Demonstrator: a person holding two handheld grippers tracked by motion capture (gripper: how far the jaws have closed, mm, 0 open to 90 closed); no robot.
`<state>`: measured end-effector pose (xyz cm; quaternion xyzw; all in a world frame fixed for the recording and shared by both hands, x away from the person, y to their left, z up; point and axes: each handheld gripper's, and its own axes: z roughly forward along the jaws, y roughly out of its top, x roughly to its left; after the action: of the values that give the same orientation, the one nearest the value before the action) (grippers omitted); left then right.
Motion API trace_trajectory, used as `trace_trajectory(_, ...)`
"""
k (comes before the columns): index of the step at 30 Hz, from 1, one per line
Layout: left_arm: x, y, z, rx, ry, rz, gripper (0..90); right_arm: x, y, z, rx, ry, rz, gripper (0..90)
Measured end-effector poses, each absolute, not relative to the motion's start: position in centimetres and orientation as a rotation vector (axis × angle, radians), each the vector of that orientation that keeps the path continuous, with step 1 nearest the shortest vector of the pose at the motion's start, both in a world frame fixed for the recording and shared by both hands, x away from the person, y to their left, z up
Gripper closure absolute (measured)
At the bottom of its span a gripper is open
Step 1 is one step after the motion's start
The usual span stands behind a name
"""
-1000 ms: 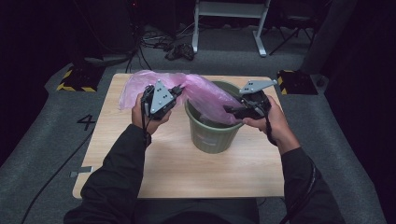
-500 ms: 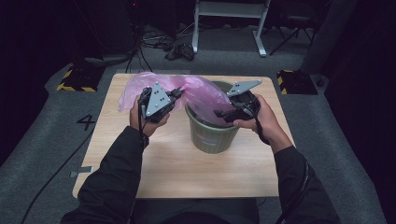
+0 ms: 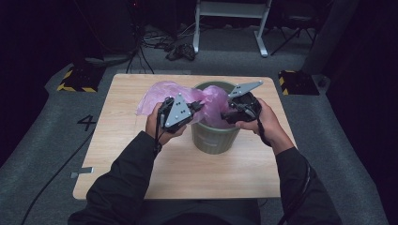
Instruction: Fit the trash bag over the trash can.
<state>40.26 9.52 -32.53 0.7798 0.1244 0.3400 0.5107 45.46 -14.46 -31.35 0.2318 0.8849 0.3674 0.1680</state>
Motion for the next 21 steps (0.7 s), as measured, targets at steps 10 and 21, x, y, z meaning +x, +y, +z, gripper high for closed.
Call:
trace_trajectory(10,41.2,10.4,-33.2,1.905,0.329,0.781,88.8,43.5,-17.3,-30.6,0.535,2.386,1.157,25.8)
trace_trajectory(21,40.8,10.1,-33.2,1.915,0.276,0.741,88.5,43.1,-16.3,-29.0,0.407,2.301,1.257,20.7)
